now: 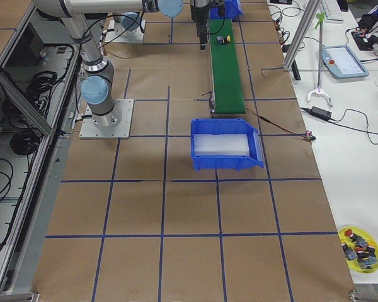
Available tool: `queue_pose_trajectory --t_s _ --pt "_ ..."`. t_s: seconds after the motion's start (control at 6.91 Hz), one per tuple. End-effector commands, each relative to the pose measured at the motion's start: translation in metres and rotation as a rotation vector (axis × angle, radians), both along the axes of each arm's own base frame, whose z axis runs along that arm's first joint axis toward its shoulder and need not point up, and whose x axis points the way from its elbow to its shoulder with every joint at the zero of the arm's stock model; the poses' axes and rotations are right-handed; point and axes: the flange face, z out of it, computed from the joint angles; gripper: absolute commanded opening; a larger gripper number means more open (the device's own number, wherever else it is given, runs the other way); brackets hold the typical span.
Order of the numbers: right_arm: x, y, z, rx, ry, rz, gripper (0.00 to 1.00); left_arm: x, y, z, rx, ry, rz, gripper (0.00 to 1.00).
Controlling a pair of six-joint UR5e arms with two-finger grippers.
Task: Transport two buttons from left to right
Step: 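Return the left gripper to the bin and grasp the red-capped button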
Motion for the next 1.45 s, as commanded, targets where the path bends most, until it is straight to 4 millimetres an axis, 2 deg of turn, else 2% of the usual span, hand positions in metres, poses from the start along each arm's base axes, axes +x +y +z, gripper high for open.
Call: queue_pose_trajectory --t_s 0.0,0.14,0.43,0.58,0.72,0.87,1.01,1.3 --pt "0.002 -0.003 -0.003 -0.002 -0.006 -0.003 1.0 0.004 0.005 -0.052 -0.013 -0.007 -0.008 0.99" --pt "0.002 -0.003 -0.007 0.006 -0.006 -0.001 1.0 0.002 0.009 -0.075 -0.017 -0.01 -0.008 0.99" --pt "0.002 -0.004 -0.011 0.012 -0.005 0.002 1.0 -0.001 0.013 -0.107 -0.015 -0.013 -0.005 0.99" --pt "0.002 -0.007 -0.016 0.024 -0.004 0.002 1.0 -0.001 0.011 -0.108 -0.026 -0.016 -0.006 0.91" --pt "0.002 -0.008 -0.016 0.024 -0.004 0.0 1.0 0.0 0.008 -0.101 -0.038 -0.026 -0.011 0.56" --pt "0.002 -0.008 -0.017 0.026 -0.004 0.002 1.0 0.003 0.004 -0.093 -0.049 -0.034 -0.011 0.28" --pt "0.002 -0.008 -0.017 0.027 -0.002 0.002 1.0 0.003 0.004 -0.089 -0.052 -0.035 -0.011 0.13" --pt "0.002 -0.008 -0.017 0.027 -0.002 0.002 1.0 0.001 0.006 -0.068 -0.067 -0.04 -0.015 0.08"
